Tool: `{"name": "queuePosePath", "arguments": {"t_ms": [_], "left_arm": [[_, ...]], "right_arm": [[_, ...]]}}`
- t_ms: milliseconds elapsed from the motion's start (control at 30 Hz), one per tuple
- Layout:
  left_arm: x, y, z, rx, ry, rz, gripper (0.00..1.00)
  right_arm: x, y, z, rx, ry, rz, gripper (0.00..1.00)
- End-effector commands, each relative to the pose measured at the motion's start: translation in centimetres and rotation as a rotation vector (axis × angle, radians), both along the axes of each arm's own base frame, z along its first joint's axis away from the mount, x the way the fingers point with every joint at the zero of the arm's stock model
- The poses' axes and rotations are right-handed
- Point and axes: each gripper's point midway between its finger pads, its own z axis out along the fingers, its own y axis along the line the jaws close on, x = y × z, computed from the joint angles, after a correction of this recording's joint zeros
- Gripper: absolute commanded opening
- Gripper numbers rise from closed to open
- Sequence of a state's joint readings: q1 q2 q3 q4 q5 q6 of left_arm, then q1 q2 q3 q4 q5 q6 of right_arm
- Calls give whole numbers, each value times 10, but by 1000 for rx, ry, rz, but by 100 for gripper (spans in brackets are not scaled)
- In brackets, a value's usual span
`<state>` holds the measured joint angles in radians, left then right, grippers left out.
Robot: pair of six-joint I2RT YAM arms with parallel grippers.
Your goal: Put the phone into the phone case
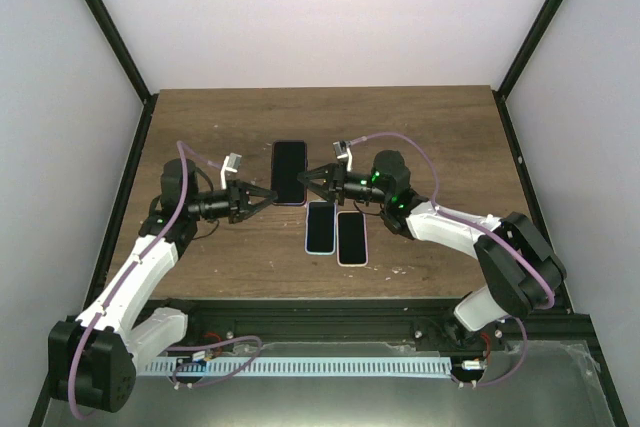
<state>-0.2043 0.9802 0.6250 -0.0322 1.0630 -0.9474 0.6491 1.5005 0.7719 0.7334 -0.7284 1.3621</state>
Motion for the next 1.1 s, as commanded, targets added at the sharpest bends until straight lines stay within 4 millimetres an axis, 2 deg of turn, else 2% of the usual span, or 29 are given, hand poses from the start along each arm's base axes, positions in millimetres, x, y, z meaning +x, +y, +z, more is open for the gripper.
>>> {"name": "queuePosePath", "arguments": {"t_ms": [0,67,133,233,367,500,667,733,800,967,1067], "left_arm": [[2,1,3,30,-21,3,13],[1,1,6,22,-36,2,34],[0,0,12,10,-61,-2,47],[-1,1,21,-6,-109,4,54],[1,-1,24,-28,-127,-7,54],[7,-3,20,-41,-123,-8,51],[10,-6,22,-77,-125,-24,51],[10,-6,19,-77,-115,-31,48],[11,-6,16,-74,-109,-27,42],[14,-6,9,-69,-100,-25,14],[16,-7,10,-73,-106,-27,5]], "right_arm": [[3,0,25,27,-93,-3,1],[-2,0,24,17,-109,23,1],[-10,1,24,6,-130,65,1],[-23,-1,22,-7,-161,120,1],[-39,-5,26,4,-202,175,1],[-48,-8,34,10,-229,191,2],[-49,-4,30,-4,-214,213,4],[-48,-2,29,-2,-210,215,4],[-47,0,28,2,-207,216,4],[-44,6,21,-12,-177,236,6],[-45,5,18,-21,-163,237,8]]}}
